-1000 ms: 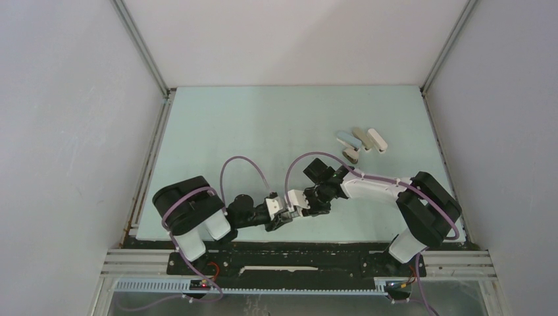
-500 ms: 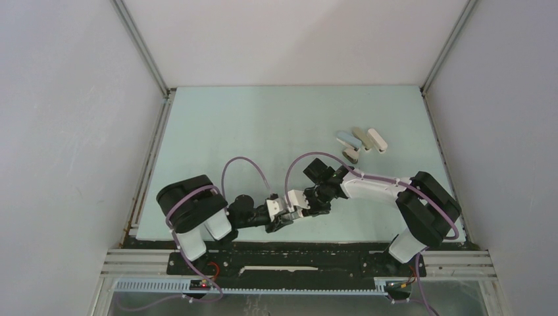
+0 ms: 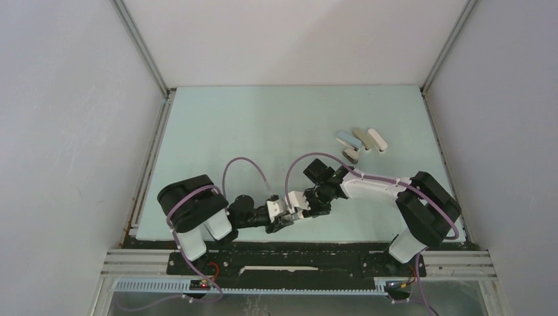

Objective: Unload the staples from the stapler
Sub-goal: Close the staple box at the center of the board.

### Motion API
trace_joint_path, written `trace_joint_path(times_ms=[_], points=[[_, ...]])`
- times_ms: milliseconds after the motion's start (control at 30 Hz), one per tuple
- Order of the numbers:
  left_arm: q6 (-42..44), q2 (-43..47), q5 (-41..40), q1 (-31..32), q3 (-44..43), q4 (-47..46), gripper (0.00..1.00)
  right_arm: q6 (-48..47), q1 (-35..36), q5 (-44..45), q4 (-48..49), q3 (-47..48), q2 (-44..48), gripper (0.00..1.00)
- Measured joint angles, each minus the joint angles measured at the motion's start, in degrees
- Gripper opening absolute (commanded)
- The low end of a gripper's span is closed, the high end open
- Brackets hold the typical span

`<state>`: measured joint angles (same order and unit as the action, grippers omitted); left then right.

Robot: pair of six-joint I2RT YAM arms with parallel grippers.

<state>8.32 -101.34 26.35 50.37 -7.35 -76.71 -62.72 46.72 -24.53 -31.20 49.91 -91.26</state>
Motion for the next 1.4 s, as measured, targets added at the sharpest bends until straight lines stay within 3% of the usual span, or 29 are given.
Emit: trace_joint_path(times_ms=[1400], points=[[3.7, 0.0, 0.8, 1.0, -0.2, -0.8, 0.41, 0.0, -0.5, -1.5, -1.4, 0.1, 0.0, 0.43]])
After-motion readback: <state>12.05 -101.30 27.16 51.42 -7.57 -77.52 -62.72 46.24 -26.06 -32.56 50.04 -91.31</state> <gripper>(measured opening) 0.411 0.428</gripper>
